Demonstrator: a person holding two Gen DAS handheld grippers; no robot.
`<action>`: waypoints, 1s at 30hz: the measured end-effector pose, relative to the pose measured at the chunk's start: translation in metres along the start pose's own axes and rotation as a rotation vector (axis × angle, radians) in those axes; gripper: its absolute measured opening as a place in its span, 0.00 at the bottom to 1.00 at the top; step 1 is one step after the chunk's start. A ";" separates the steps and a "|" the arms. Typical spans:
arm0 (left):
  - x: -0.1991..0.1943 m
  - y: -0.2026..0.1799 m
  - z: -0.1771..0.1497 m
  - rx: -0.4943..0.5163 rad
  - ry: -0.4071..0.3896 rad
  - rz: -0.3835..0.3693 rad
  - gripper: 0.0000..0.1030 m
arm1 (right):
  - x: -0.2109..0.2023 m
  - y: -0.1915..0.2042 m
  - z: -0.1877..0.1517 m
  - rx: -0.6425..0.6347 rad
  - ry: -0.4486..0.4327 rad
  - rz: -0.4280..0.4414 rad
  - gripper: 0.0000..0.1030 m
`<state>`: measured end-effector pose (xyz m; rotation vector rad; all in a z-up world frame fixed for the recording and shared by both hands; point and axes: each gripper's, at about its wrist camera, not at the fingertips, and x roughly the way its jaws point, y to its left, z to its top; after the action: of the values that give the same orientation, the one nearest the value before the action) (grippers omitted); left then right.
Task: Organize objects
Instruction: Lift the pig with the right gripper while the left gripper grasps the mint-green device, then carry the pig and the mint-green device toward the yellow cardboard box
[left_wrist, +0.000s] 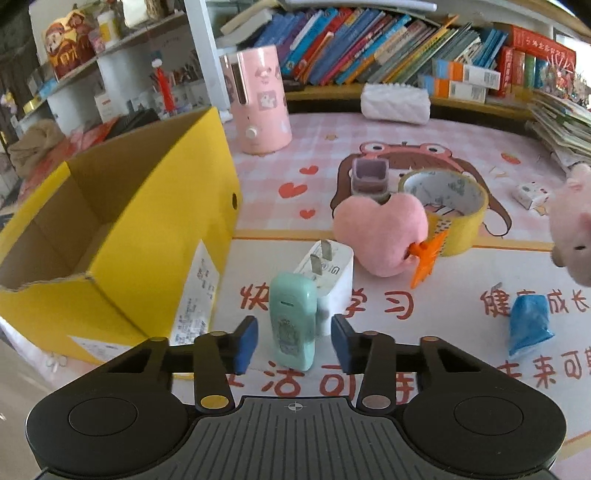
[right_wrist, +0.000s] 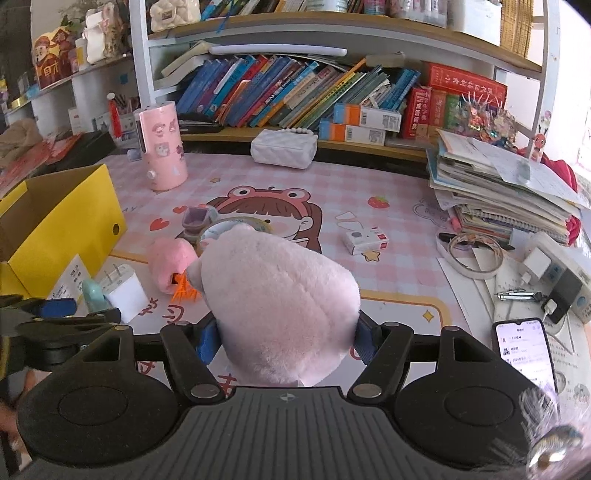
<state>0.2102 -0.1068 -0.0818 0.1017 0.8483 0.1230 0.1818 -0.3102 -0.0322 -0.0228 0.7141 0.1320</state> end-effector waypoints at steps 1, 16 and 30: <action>0.002 0.000 0.000 0.000 0.003 -0.003 0.32 | 0.001 -0.001 0.000 0.002 0.002 0.000 0.64; -0.053 0.024 -0.006 -0.072 -0.081 -0.132 0.23 | 0.004 0.016 -0.003 0.016 0.036 0.040 0.64; -0.109 0.107 -0.047 -0.067 -0.180 -0.172 0.23 | -0.041 0.104 -0.029 0.007 0.038 0.058 0.65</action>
<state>0.0960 -0.0158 -0.0170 -0.0236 0.6691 -0.0195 0.1188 -0.2138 -0.0243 0.0017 0.7535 0.1850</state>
